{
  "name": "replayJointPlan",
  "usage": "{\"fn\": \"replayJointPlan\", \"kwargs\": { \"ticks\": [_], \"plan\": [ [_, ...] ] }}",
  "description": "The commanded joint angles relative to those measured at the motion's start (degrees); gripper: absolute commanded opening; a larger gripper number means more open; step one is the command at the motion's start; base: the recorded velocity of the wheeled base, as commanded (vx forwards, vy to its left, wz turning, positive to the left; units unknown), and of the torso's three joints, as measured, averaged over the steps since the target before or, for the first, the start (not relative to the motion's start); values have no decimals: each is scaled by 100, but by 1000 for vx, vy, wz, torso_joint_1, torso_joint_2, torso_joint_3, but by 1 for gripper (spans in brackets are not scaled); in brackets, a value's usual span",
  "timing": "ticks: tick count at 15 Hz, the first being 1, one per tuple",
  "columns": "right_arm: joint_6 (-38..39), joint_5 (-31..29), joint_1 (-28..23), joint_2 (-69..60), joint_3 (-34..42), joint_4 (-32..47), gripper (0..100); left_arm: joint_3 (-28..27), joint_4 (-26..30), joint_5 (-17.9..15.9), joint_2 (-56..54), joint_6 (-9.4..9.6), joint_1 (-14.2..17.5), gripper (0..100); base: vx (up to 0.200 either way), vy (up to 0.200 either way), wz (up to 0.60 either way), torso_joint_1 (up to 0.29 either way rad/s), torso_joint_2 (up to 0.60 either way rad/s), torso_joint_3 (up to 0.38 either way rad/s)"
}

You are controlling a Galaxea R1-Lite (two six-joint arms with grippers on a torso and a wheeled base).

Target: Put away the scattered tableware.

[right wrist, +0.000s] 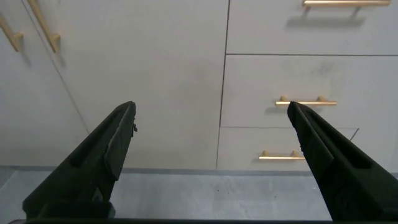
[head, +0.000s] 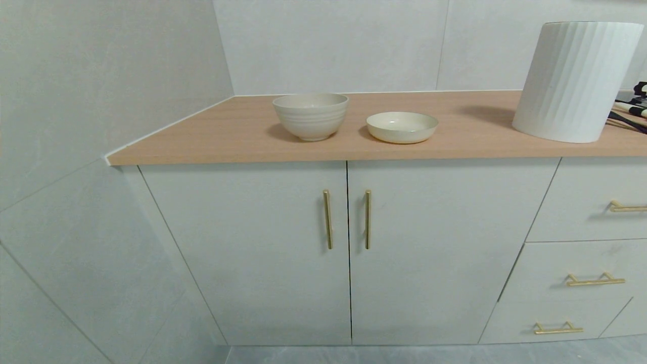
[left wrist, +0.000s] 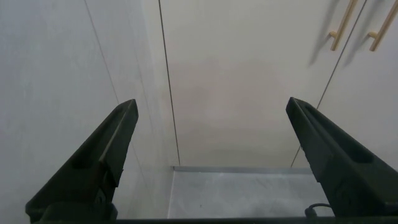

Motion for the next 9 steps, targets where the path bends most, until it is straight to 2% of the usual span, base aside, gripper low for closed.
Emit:
{"fn": "replayJointPlan", "kwargs": {
  "ticks": [1,3,6,9],
  "plan": [
    [233,507,86,396,-776,-40,100,0,-1,1,0,-2,0,100,0,0,0,0,0,0],
    [233,894,103,1037,-1048,-49,100,0,-1,1,0,-2,0,100,0,0,0,0,0,0],
    [277,1659,218,2874,-1672,-128,100,0,-1,1,0,-2,0,100,0,0,0,0,0,0],
    [303,1703,894,4298,-2235,-568,100,0,-1,1,0,-2,0,100,0,0,0,0,0,0]
  ]
}}
